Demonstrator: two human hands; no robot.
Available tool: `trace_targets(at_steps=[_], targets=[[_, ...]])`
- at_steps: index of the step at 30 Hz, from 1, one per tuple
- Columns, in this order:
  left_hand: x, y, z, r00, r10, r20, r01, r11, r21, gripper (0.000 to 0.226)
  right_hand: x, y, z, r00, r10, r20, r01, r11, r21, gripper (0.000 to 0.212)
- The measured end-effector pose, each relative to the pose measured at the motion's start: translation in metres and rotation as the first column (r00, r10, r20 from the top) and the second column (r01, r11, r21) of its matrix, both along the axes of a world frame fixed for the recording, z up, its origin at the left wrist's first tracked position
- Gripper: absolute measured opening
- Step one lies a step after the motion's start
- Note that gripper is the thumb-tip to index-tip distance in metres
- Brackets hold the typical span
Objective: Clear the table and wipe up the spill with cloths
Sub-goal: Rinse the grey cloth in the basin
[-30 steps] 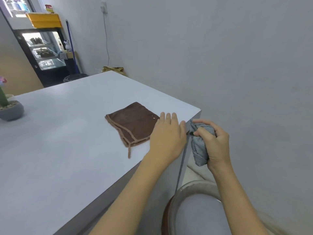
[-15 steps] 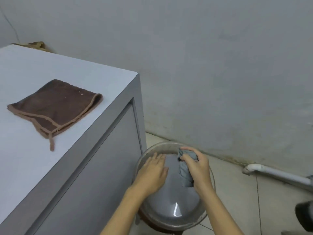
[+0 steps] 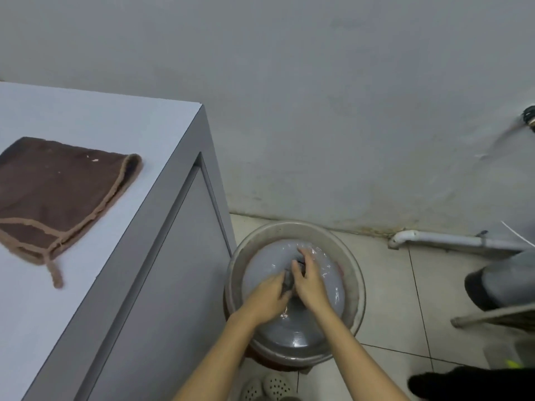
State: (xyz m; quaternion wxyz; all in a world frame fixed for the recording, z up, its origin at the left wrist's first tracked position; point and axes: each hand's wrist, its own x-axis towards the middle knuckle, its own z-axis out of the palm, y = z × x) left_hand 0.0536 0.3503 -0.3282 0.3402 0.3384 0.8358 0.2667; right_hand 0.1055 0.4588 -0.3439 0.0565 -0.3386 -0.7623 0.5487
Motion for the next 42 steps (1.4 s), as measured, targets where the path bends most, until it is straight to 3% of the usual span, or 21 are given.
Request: trace_targets(at_steps=[2,5,8,11,14,17,19,22,26,31,33,35,38,40,42], targets=[[-0.001,-0.001,-0.014,0.993,-0.002,-0.12,-0.01,0.995,-0.097,0.055,0.008,0.001,-0.01,0.989,0.065,0.135,-0.079,0.992,0.096,0.045],[-0.006,0.002,-0.025,0.946,0.01,-0.325,-0.092,0.967,-0.236,0.047,0.024,0.002,-0.019,0.912,0.105,0.397,-0.179,0.972,0.153,0.043],[-0.012,0.007,-0.029,0.94,0.018,-0.34,-0.116,0.956,-0.27,0.032,0.025,0.001,-0.016,0.855,0.068,0.514,-0.249,0.923,0.292,0.043],[-0.018,0.01,-0.027,0.961,0.264,-0.087,-0.27,0.96,-0.071,0.006,0.018,0.001,-0.011,0.92,0.026,0.39,-0.142,0.952,0.271,0.032],[-0.025,0.012,-0.025,0.801,0.546,0.246,-0.568,0.823,0.023,0.026,0.014,0.014,-0.002,0.95,-0.015,0.311,-0.017,0.995,0.101,0.02],[-0.027,0.013,-0.011,0.726,0.558,0.403,-0.654,0.741,0.151,0.019,0.015,0.029,0.006,0.951,-0.021,0.309,-0.005,0.997,0.082,0.016],[-0.027,0.014,0.008,0.762,0.476,0.439,-0.613,0.749,0.252,0.013,0.017,0.033,0.013,0.944,0.002,0.33,-0.054,0.987,0.148,0.012],[-0.031,0.013,0.033,0.858,0.362,0.364,-0.488,0.796,0.358,0.007,0.015,0.037,0.025,0.936,0.081,0.342,-0.166,0.96,0.226,0.045],[-0.039,0.009,0.046,0.946,0.196,0.258,-0.293,0.857,0.424,0.013,0.007,0.032,0.052,0.958,0.198,0.207,-0.244,0.943,0.225,0.082],[-0.046,0.001,0.04,0.905,0.194,0.378,-0.357,0.83,0.428,0.016,0.002,0.031,0.053,0.971,0.182,0.155,-0.225,0.911,0.346,0.025],[-0.05,-0.001,0.032,0.923,0.269,0.275,-0.361,0.853,0.376,0.016,0.004,0.032,0.048,0.979,0.145,0.142,-0.187,0.914,0.359,0.029],[-0.051,0.003,0.023,0.952,0.306,0.024,-0.301,0.916,0.264,0.013,0.006,0.031,0.039,0.992,0.09,0.091,-0.12,0.906,0.406,0.037],[-0.04,0.013,0.002,0.966,0.18,-0.187,-0.169,0.983,0.076,0.007,0.005,0.028,0.024,0.99,0.101,0.102,-0.136,0.888,0.44,0.01],[-0.029,0.018,-0.016,0.964,0.088,-0.25,-0.103,0.994,-0.048,0.041,0.004,0.025,0.007,0.956,0.185,0.226,-0.258,0.9,0.353,0.041],[-0.017,0.018,-0.028,0.948,0.019,-0.318,-0.083,0.979,-0.188,0.064,0.005,0.02,-0.01,0.931,0.187,0.314,-0.297,0.888,0.351,0.045]])
